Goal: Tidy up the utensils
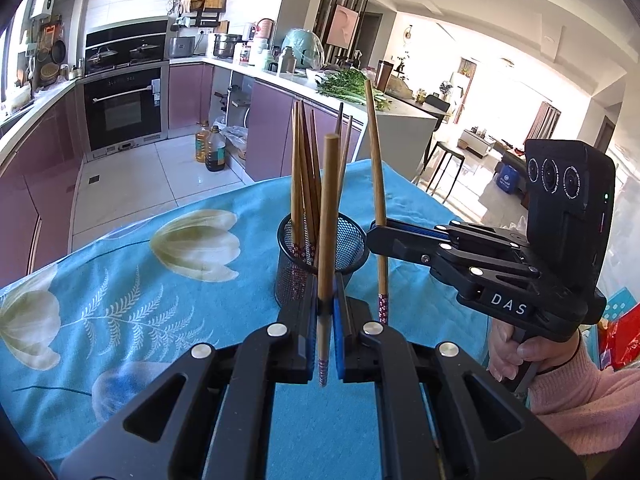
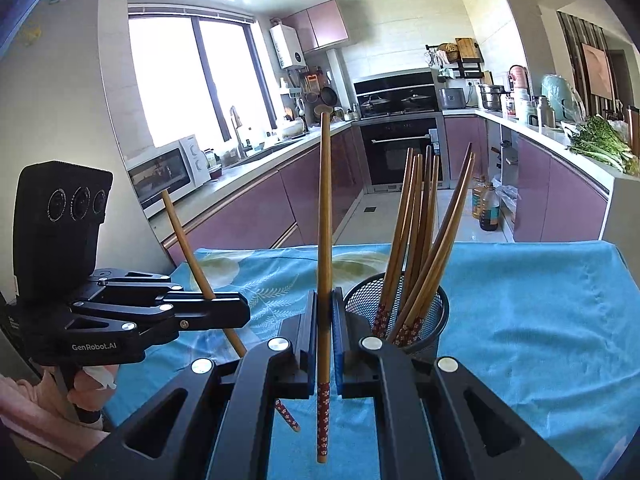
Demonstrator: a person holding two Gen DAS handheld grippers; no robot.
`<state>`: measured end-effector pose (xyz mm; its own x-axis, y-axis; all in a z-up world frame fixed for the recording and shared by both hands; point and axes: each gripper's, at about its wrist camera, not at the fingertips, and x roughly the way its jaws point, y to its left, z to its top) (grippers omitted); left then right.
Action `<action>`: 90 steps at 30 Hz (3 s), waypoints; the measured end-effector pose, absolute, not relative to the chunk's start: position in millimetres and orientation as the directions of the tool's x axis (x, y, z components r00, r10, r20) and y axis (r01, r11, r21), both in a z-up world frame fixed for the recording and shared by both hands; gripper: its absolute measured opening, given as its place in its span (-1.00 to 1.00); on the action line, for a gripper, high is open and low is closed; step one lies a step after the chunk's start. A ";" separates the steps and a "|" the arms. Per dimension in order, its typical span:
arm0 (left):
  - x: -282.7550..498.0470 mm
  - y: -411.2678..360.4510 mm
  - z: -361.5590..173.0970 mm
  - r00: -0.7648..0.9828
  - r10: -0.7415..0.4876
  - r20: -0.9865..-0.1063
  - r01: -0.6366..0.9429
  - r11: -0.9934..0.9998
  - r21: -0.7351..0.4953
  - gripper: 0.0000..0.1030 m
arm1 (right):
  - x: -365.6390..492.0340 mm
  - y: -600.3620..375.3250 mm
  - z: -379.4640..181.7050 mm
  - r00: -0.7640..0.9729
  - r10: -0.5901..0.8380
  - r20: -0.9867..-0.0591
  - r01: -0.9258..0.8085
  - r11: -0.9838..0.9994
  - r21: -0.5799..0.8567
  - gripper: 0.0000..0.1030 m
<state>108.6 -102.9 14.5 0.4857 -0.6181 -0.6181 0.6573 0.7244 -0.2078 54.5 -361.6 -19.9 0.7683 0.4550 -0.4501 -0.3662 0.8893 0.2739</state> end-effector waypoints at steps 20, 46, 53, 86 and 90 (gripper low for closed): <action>119.9 -112.0 22.1 0.502 -0.598 -0.624 0.643 0.741 -0.193 -0.86 | 69.6 -371.8 -18.0 0.753 0.499 -0.430 -0.408 0.866 0.290 -0.89; 113.6 -118.8 59.1 0.535 -0.622 -0.571 0.661 0.730 -0.176 -0.86 | 75.1 -392.0 -6.0 0.758 0.536 -0.373 -0.450 0.842 0.296 -0.89; 112.4 -124.4 62.4 0.536 -0.623 -0.570 0.669 0.725 -0.164 -0.86 | 74.7 -394.1 -4.6 0.759 0.537 -0.368 -0.451 0.841 0.298 -0.88; 115.0 -124.5 79.2 0.536 -0.655 -0.533 0.686 0.706 -0.178 -0.86 | 82.6 -396.0 1.2 0.773 0.531 -0.347 -0.444 0.844 0.303 -0.88; 116.5 -124.9 83.6 0.541 -0.657 -0.526 0.687 0.706 -0.175 -0.86 | 82.3 -396.0 1.3 0.774 0.530 -0.347 -0.443 0.844 0.302 -0.88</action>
<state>116.5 -124.9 83.6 0.5407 -0.6566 -0.5258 0.6868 0.7055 -0.1748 82.3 -396.0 1.3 0.7735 0.5301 -0.3473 -0.4427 0.8441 0.3024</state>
